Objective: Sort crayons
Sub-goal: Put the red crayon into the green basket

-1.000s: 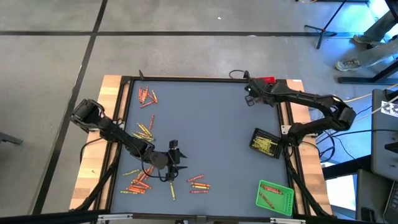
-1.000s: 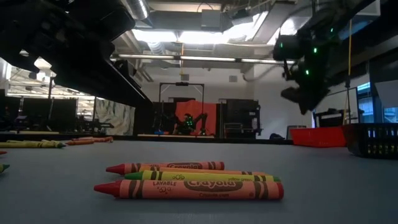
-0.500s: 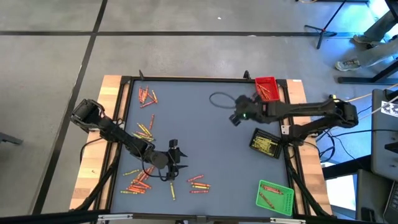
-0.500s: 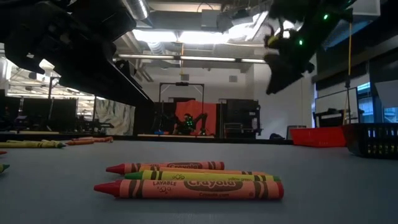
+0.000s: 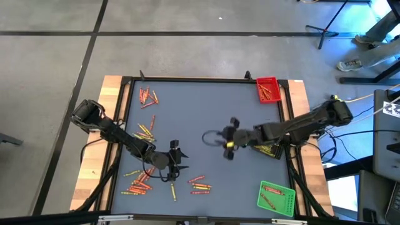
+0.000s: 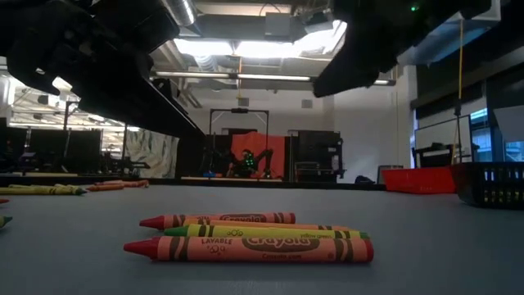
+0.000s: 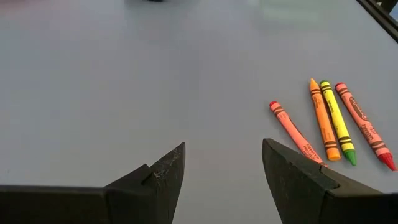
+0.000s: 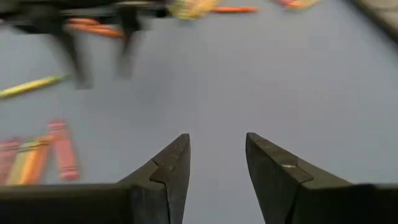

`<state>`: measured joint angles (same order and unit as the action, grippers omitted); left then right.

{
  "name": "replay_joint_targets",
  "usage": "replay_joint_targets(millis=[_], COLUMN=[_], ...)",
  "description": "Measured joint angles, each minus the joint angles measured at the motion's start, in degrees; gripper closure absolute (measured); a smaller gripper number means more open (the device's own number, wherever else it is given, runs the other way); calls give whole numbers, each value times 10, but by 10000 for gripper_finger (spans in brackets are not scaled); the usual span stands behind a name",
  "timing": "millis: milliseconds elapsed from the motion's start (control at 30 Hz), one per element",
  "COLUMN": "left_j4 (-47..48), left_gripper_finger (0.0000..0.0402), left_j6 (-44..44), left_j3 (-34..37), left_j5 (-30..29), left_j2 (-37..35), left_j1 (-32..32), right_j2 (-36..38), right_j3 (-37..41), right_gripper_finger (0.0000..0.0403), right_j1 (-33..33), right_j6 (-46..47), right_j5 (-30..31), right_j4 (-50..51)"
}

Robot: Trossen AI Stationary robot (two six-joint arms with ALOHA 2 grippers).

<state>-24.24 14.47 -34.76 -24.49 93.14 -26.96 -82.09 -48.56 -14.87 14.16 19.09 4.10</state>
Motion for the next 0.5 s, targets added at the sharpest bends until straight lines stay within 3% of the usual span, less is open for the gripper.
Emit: replay_joint_targets(millis=[500], left_j4=[3], left_gripper_finger=[205], left_j6=[0], left_j3=[0], left_j5=[0], left_j2=[0], left_j1=[0], right_j2=[-194], right_j3=[-1], right_gripper_finger=[249], right_j1=[-43], right_j6=[-51], right_j5=[-209], right_j4=[-256])
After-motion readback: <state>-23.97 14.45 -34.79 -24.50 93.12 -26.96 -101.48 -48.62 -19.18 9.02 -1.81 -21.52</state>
